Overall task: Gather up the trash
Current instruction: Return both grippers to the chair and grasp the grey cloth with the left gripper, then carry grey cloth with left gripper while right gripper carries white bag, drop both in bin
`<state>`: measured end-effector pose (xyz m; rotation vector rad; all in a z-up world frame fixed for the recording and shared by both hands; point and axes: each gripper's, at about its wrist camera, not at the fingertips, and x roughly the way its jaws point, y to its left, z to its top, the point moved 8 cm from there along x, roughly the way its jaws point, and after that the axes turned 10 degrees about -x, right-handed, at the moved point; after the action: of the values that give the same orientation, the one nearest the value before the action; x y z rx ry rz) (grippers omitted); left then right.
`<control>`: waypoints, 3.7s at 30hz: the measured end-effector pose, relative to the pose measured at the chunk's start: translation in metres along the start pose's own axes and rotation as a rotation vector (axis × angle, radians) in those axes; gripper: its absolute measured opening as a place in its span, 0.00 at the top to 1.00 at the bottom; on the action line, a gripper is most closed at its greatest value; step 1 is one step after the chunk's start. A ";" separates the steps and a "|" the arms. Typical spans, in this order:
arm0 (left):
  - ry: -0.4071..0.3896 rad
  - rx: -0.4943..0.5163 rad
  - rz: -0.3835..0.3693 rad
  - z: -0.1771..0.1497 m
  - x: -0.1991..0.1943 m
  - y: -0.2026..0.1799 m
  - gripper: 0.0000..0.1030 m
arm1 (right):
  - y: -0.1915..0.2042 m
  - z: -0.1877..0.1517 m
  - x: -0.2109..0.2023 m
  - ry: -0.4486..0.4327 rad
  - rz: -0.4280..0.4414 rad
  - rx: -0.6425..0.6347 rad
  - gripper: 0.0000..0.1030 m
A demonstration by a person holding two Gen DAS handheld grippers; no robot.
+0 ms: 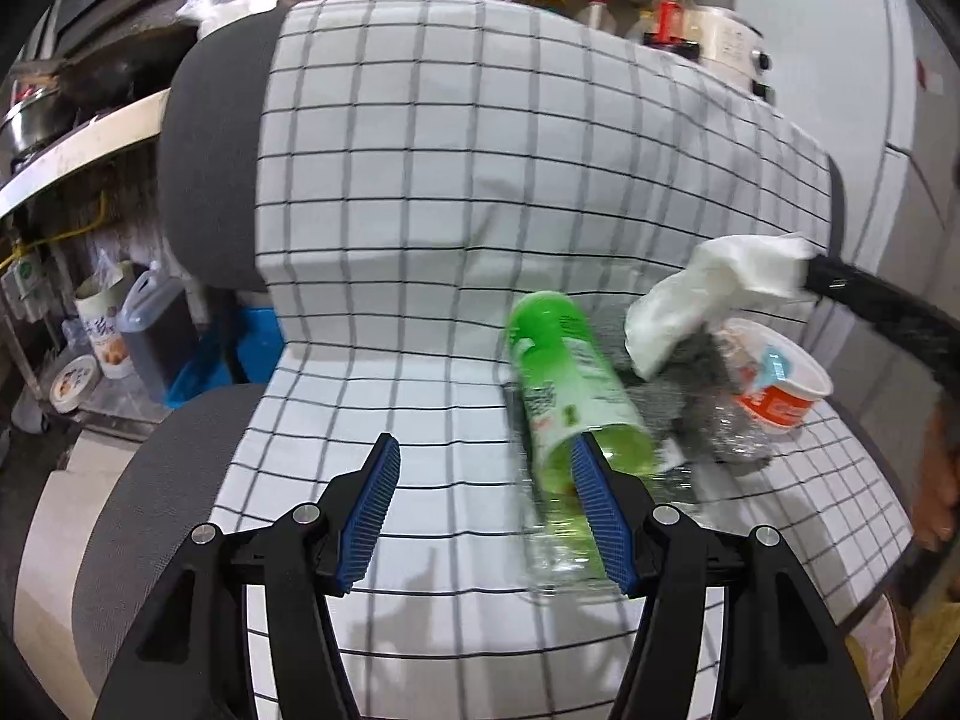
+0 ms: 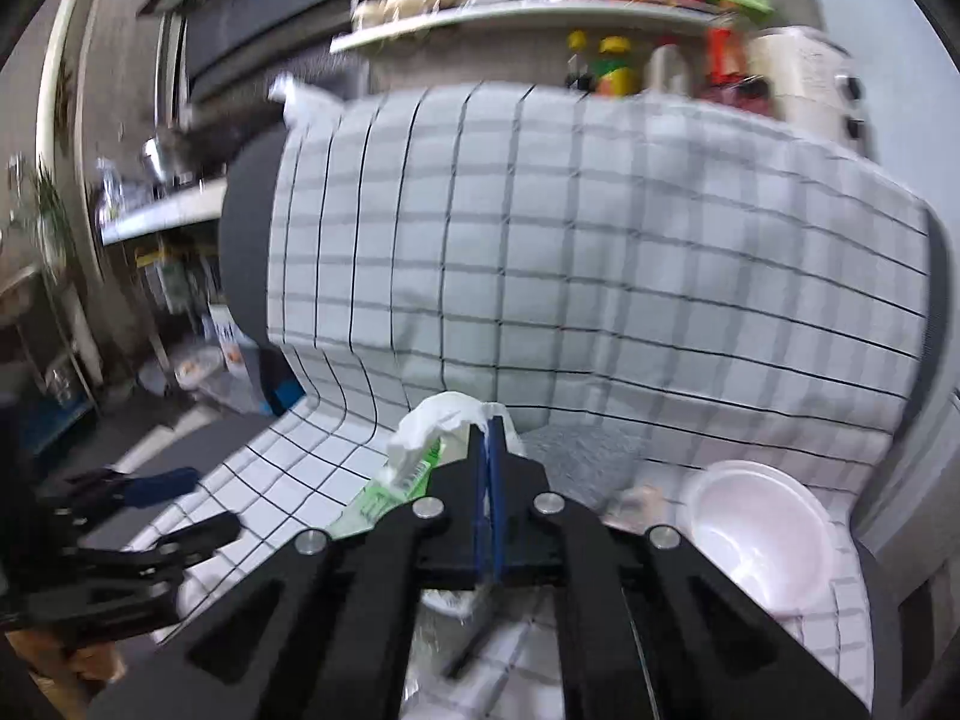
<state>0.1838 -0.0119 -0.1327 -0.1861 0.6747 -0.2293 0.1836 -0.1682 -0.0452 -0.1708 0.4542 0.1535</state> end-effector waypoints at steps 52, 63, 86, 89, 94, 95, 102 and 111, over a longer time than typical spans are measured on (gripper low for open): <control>-0.129 0.248 -0.540 -0.037 -0.125 -0.234 0.92 | -0.116 -0.144 -0.254 -0.057 -0.444 0.285 0.98; -0.012 0.301 -0.811 -0.121 -0.146 -0.339 0.92 | -0.155 -0.276 -0.365 0.094 -0.758 0.477 0.98; 0.144 0.395 -0.819 -0.190 -0.123 -0.393 0.91 | -0.200 -0.403 -0.362 0.258 -0.847 0.752 0.71; 0.150 0.405 -0.827 -0.193 -0.125 -0.395 0.91 | -0.200 -0.398 -0.370 0.236 -0.852 0.751 0.71; 0.209 0.440 -0.869 -0.216 -0.127 -0.410 0.91 | -0.201 -0.384 -0.389 0.185 -0.883 0.739 0.71; 0.218 0.455 -0.878 -0.223 -0.128 -0.416 0.91 | -0.202 -0.382 -0.394 0.172 -0.893 0.737 0.71; 0.259 0.578 -0.935 -0.268 -0.130 -0.478 0.87 | -0.210 -0.375 -0.437 0.119 -0.990 0.711 0.71; 0.296 0.616 -0.879 -0.298 -0.103 -0.513 0.53 | -0.216 -0.387 -0.453 0.131 -1.042 0.698 0.71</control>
<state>-0.1601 -0.5041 -0.1754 0.1627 0.7506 -1.3091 -0.3421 -0.5044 -0.1571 0.2834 0.4759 -1.0356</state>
